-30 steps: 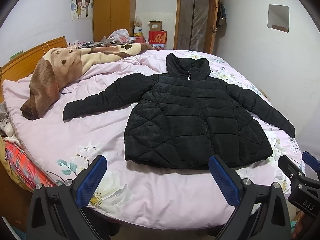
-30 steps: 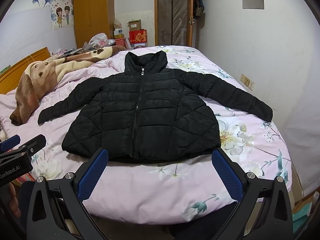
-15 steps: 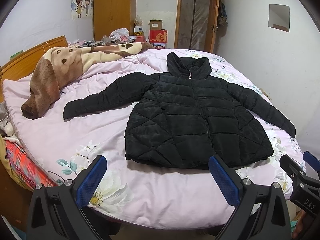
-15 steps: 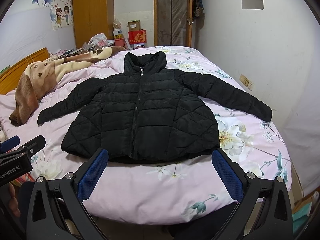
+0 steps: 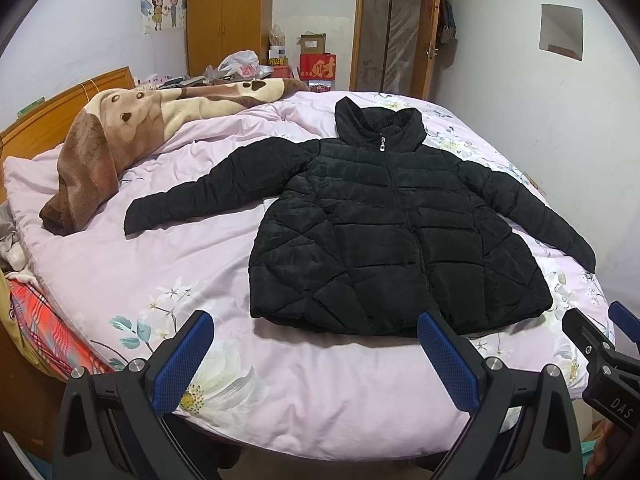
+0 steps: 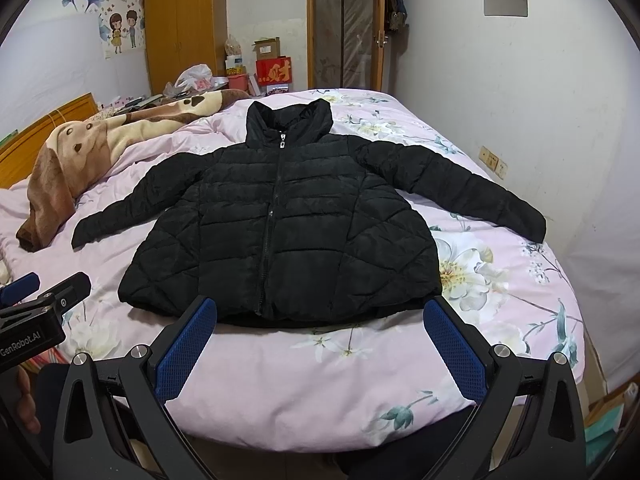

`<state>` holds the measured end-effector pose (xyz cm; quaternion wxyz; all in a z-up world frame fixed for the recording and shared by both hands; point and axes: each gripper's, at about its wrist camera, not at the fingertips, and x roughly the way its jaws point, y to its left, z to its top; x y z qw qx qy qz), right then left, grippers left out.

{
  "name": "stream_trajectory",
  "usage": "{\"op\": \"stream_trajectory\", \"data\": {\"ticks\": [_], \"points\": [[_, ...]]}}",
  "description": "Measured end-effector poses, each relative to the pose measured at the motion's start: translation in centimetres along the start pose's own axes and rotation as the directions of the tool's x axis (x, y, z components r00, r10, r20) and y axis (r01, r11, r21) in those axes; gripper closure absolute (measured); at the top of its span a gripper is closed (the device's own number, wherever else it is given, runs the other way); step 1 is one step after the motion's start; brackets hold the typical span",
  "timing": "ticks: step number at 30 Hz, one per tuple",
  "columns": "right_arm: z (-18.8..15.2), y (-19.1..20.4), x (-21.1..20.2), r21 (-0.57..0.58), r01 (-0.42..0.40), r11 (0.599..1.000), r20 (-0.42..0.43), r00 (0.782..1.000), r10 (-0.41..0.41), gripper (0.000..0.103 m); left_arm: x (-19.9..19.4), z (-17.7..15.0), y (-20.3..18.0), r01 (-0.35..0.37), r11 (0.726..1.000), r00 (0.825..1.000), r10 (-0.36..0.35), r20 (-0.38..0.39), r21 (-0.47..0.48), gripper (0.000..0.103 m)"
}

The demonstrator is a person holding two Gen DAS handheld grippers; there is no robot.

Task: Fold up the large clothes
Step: 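Grasp the sleeve nearest the left tool and fold it across the jacket body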

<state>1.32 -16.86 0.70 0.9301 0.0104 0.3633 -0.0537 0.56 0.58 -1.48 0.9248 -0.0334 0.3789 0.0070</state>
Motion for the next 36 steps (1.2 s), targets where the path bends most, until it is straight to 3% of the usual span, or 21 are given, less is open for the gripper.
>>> {"op": "stream_trajectory", "data": {"ticks": [9,15,23,32,36], "points": [[0.1,0.5,1.4,-0.002,0.005,1.000,-0.011,1.000,-0.005,0.000,1.8,0.8,0.4,0.010,1.000,0.999,-0.010,-0.037,-0.010,0.000],[0.8,0.8,2.6,-0.008,-0.020,1.000,0.030,0.999,0.020,0.000,4.7,1.7,2.7,0.057,0.996,0.991,-0.064,-0.115,-0.066,0.000],[3.1,1.8,7.0,-0.041,-0.019,0.999,0.032,0.999,0.020,0.000,9.5,3.4,7.7,-0.012,0.991,0.990,-0.007,-0.144,-0.132,0.000],[6.6,4.1,12.9,-0.065,-0.044,0.997,0.030,0.999,0.046,0.000,15.6,7.8,15.8,-0.091,0.955,0.988,0.052,-0.144,-0.281,0.000],[7.8,6.1,15.0,-0.101,-0.079,0.992,0.041,0.996,0.083,0.000,18.9,9.1,20.9,-0.098,0.906,0.986,0.031,-0.165,-0.412,0.000]]}}
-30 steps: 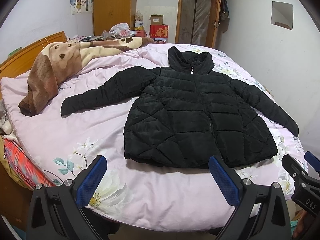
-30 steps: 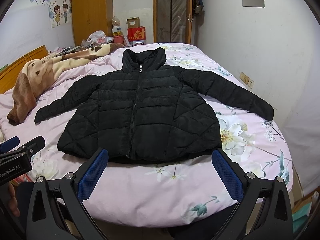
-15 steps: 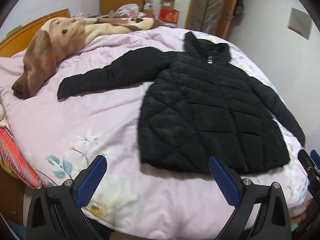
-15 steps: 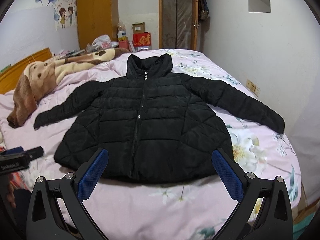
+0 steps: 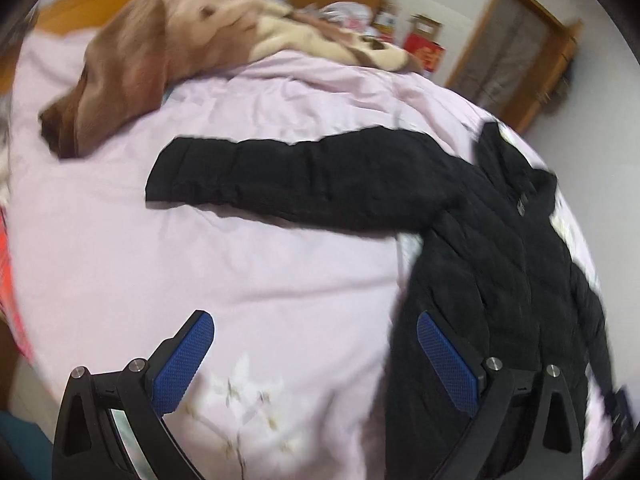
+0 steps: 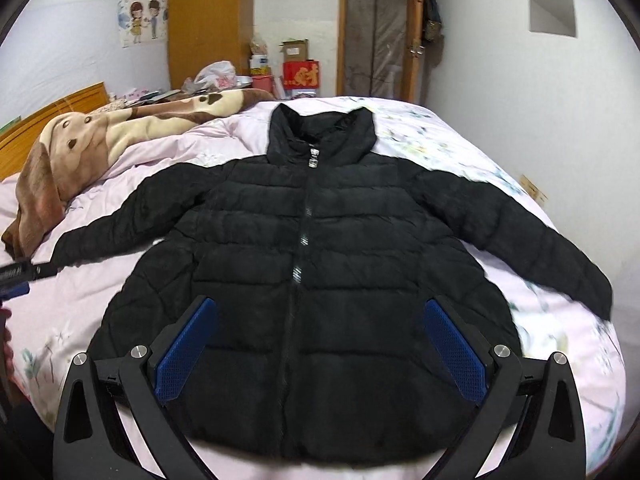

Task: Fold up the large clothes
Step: 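Grasp the sleeve nearest the left tool and fold it across the jacket body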

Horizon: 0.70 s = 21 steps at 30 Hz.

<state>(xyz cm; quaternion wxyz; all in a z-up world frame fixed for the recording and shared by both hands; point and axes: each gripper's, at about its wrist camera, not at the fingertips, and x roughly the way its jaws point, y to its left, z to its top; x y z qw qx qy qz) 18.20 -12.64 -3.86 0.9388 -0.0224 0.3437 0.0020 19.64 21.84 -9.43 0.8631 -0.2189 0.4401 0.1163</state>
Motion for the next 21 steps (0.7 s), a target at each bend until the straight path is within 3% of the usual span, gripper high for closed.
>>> {"op": "stream_trajectory", "data": {"ticks": [4,7,10,14,19,21], "points": [[1.2,2.0,2.4,-0.017,-0.041,0.999,-0.006,0.999,0.041,0.000,3.1,2.9,3.0,-0.051,0.997,0.999,0.051,0.007,-0.050,0.000],[1.7,3.8,4.4,-0.047,-0.068,0.997,-0.028,0.997,0.067,0.000,5.5,4.5,5.9,-0.016,0.986,1.000,0.016,-0.004,-0.166,0.001],[1.9,5.3,6.2,-0.064,-0.105,0.992,-0.045,0.994,0.102,0.000,8.4,5.7,9.0,0.048,0.944,0.997,-0.065,-0.041,-0.327,0.001],[2.0,7.1,8.4,-0.080,-0.137,0.987,-0.071,0.989,0.131,0.000,11.9,6.8,10.9,0.080,0.904,0.993,-0.110,-0.049,-0.419,0.001],[1.7,8.9,10.6,-0.113,-0.159,0.981,-0.109,0.983,0.147,0.000,14.9,7.7,12.7,0.040,0.845,0.995,-0.084,-0.059,-0.533,0.005],[1.7,9.3,11.1,-0.123,-0.159,0.980,-0.108,0.983,0.146,0.000,15.4,8.3,12.7,0.041,0.845,0.998,-0.065,-0.026,-0.533,0.005]]}}
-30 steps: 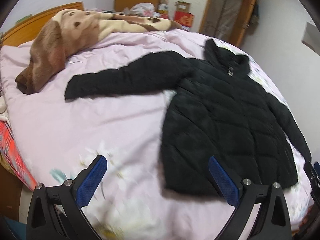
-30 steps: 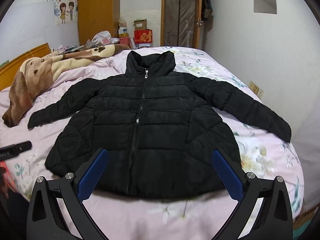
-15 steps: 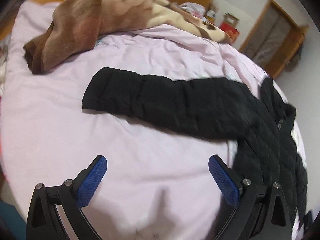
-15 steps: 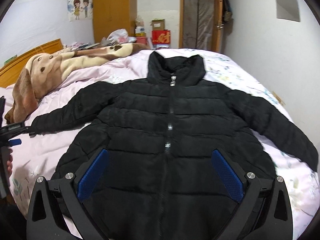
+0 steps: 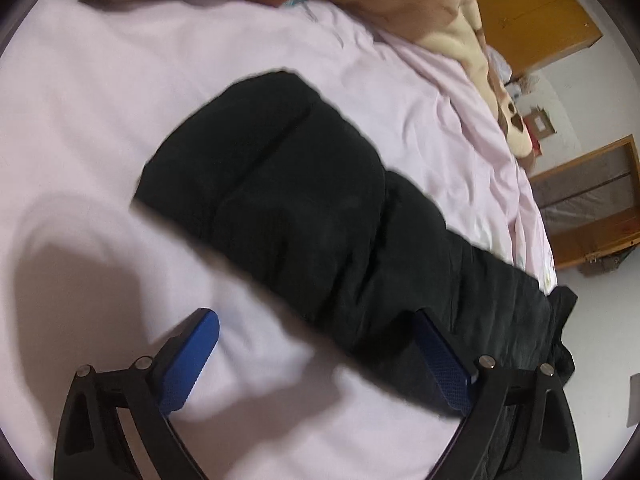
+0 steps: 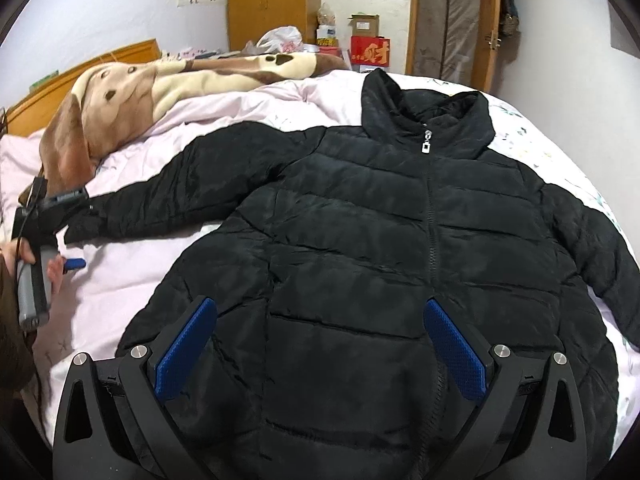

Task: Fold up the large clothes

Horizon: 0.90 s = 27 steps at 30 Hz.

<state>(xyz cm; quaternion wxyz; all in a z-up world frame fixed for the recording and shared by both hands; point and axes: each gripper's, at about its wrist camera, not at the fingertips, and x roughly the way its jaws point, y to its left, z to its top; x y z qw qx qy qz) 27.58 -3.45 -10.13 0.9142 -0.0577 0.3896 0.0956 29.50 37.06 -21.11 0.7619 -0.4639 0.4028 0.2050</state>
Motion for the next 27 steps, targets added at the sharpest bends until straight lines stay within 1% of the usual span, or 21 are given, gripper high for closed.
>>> {"op": "stream_trajectory", "data": {"ticks": [2,3,5,6,7,8,9,10,11,12,13,14,15,18,20,21,22,24,25,27], "points": [[0.1,0.1,0.6,-0.002,0.004,1.000,0.003,1.000,-0.004,0.000,0.7,0.4,-0.1,0.028,0.999,1.000,-0.028,0.009,-0.016,0.005],[0.2,0.1,0.7,0.000,0.002,1.000,0.003,1.000,-0.002,0.000,1.3,0.7,0.0,0.028,0.999,1.000,-0.028,0.001,-0.040,0.005],[0.2,0.2,1.1,0.001,-0.011,1.000,0.001,1.000,0.011,0.000,1.7,1.0,-0.3,0.029,0.998,1.000,-0.029,0.000,-0.054,0.006],[0.3,0.3,1.3,0.003,-0.014,1.000,0.001,1.000,0.014,0.000,1.7,1.1,-0.3,0.035,0.997,0.999,-0.034,0.011,-0.063,0.015],[0.3,0.4,1.4,0.005,-0.021,1.000,-0.003,1.000,0.021,0.000,1.8,1.3,-0.4,0.043,0.996,0.999,-0.042,0.008,-0.083,0.020],[0.3,0.5,1.5,0.006,-0.029,1.000,-0.007,1.000,0.030,0.000,1.9,1.3,-0.4,0.055,0.993,0.998,-0.055,0.001,-0.107,0.027],[0.3,0.6,1.6,0.008,-0.036,0.999,-0.012,0.999,0.036,0.000,1.8,1.4,-0.3,0.068,0.989,0.998,-0.068,0.003,-0.134,0.037],[0.3,0.8,1.7,0.006,-0.036,0.999,-0.016,0.999,0.036,0.000,1.6,1.5,-0.4,0.083,0.985,0.997,-0.083,0.008,-0.152,0.042],[0.4,0.9,1.7,0.001,-0.035,0.999,-0.016,0.999,0.035,0.000,1.4,1.5,-0.6,0.095,0.984,0.995,-0.095,0.010,-0.150,0.052],[0.4,1.0,1.7,-0.003,-0.034,0.999,-0.015,0.999,0.034,0.000,1.1,1.5,-1.2,0.086,0.989,0.996,-0.084,0.021,-0.120,0.061],[0.4,1.1,1.7,-0.006,-0.029,1.000,-0.014,0.999,0.029,0.000,0.7,1.6,-1.9,0.065,0.995,0.997,-0.062,0.039,-0.081,0.068],[0.5,1.1,1.6,-0.006,-0.027,1.000,-0.012,1.000,0.027,0.000,0.3,1.5,-2.5,0.055,0.997,0.997,-0.052,0.057,-0.048,0.079],[0.6,1.1,1.5,-0.005,-0.030,1.000,-0.010,1.000,0.030,0.000,-0.3,1.4,-3.2,0.051,0.999,0.996,-0.050,0.081,-0.012,0.083],[0.6,0.7,1.2,0.007,-0.025,1.000,0.000,1.000,0.025,0.000,-2.4,1.0,-5.5,0.069,0.995,0.986,-0.080,0.148,0.078,0.086],[0.7,0.3,0.8,0.019,-0.027,0.999,0.002,1.000,0.027,0.000,-4.0,0.5,-7.8,0.055,0.984,0.976,-0.089,0.199,0.169,0.087],[0.8,0.2,0.7,0.023,-0.026,0.999,0.002,1.000,0.026,0.000,-4.9,0.0,-9.1,0.044,0.974,0.970,-0.095,0.224,0.222,0.087],[0.8,0.0,0.5,0.028,-0.025,0.999,0.004,1.000,0.024,0.000,-5.8,-0.8,-10.7,0.036,0.958,0.963,-0.110,0.248,0.286,0.087],[0.9,-0.5,0.1,0.039,-0.022,0.999,0.014,1.000,0.021,0.000,-7.1,-2.0,-13.1,0.051,0.924,0.955,-0.156,0.252,0.379,0.087],[1.0,-0.9,-0.2,0.048,-0.022,0.999,0.022,1.000,0.021,0.000,-7.4,-2.7,-14.3,0.049,0.908,0.953,-0.168,0.254,0.417,0.087],[1.1,-1.6,-0.8,0.069,-0.021,0.997,0.036,0.999,0.018,0.000,-8.2,-4.3,-16.9,0.051,0.862,0.946,-0.203,0.251,0.505,0.087]]}}
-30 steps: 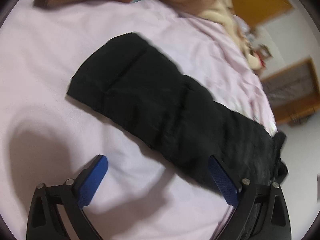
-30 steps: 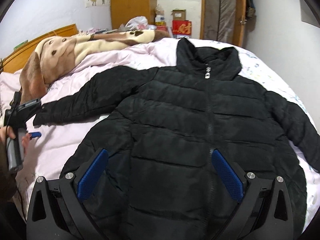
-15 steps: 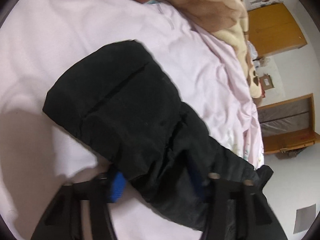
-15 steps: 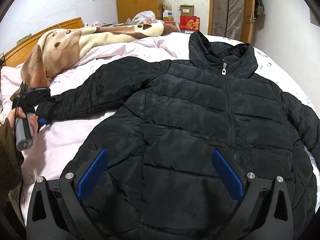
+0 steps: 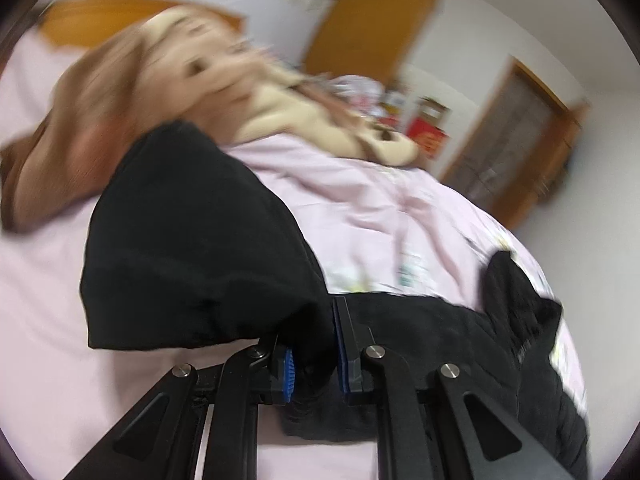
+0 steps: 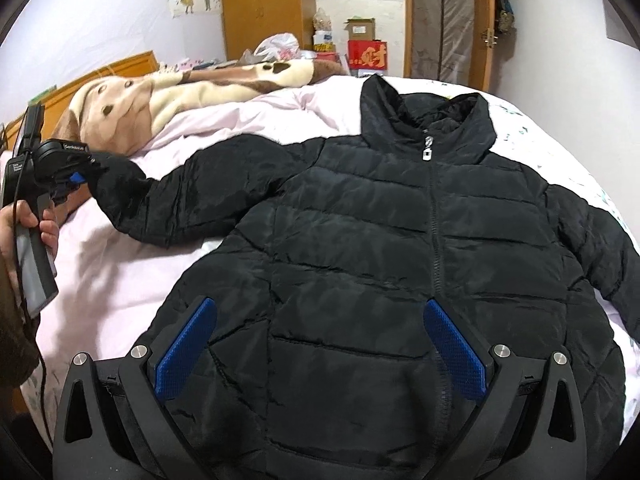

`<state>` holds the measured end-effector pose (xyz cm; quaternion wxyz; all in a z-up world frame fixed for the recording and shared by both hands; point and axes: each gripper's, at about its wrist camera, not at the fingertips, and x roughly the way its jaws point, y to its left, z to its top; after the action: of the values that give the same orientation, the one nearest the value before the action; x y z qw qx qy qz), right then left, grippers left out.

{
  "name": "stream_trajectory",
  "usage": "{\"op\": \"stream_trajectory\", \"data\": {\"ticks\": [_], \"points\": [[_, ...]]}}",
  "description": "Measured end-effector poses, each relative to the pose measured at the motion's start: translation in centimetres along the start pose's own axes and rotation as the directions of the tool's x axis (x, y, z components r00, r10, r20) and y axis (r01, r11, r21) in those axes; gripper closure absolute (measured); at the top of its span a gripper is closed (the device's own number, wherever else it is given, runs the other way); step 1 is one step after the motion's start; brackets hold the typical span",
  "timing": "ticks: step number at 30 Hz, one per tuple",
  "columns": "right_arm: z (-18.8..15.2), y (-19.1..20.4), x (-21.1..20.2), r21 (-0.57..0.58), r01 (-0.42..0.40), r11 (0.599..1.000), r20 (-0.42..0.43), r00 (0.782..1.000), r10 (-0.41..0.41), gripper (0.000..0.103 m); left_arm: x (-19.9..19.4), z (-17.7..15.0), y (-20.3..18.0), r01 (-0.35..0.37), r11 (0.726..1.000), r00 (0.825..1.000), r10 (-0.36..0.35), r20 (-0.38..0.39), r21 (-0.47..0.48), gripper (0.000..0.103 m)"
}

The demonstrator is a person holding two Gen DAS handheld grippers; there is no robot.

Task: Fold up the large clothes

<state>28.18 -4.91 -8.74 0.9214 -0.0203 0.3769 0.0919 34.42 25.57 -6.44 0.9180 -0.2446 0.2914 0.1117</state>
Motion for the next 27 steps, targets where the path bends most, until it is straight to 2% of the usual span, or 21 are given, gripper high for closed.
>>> {"op": "stream_trajectory", "data": {"ticks": [1,4,6,8,11,14,19,23,24,26,27], "points": [[0.0,-0.3,-0.2,0.009,0.003,1.000,0.006,1.000,-0.003,0.000,-0.3,0.0,-1.9,0.038,0.998,0.999,-0.039,0.005,0.051,0.087],[0.0,-1.6,-0.7,0.034,0.020,0.999,0.016,1.000,-0.020,0.000,-1.0,-0.5,-6.1,0.148,0.981,0.989,-0.149,-0.003,0.126,0.087],[0.0,-2.7,-1.1,0.063,0.027,0.998,0.021,0.999,-0.028,0.000,-1.3,-0.9,-8.7,0.191,0.966,0.981,-0.192,-0.009,0.175,0.087],[0.1,-4.0,-1.4,0.094,0.032,0.995,0.025,0.999,-0.034,0.000,-1.5,-1.6,-12.0,0.235,0.939,0.971,-0.236,-0.027,0.250,0.087],[0.2,-5.9,-2.1,0.132,0.036,0.991,0.037,0.998,-0.041,0.000,-1.2,-2.8,-14.9,0.285,0.913,0.958,-0.278,-0.065,0.294,0.087],[0.3,-7.8,-2.5,0.166,0.057,0.985,0.045,0.997,-0.065,0.000,-0.1,-4.1,-17.3,0.309,0.896,0.951,-0.288,-0.110,0.319,0.087],[0.0,-10.4,-2.8,0.212,0.084,0.974,0.045,0.994,-0.095,0.000,2.6,-7.8,-21.3,0.345,0.854,0.935,-0.279,-0.218,0.389,0.087],[-0.6,-12.0,-2.9,0.250,0.102,0.963,0.031,0.993,-0.113,0.000,4.9,-10.9,-22.8,0.352,0.844,0.925,-0.247,-0.291,0.404,0.087],[-0.7,-12.3,-2.9,0.253,0.105,0.962,0.029,0.993,-0.116,0.000,5.6,-11.7,-22.9,0.362,0.842,0.916,-0.239,-0.323,0.400,0.086],[-0.8,-12.9,-2.8,0.261,0.114,0.959,0.023,0.992,-0.124,0.000,6.5,-12.4,-23.0,0.390,0.836,0.896,-0.247,-0.369,0.386,0.080],[-0.6,-13.1,-2.6,0.265,0.116,0.957,0.020,0.992,-0.125,0.000,6.5,-12.8,-23.2,0.395,0.831,0.892,-0.243,-0.382,0.392,0.071]]}}
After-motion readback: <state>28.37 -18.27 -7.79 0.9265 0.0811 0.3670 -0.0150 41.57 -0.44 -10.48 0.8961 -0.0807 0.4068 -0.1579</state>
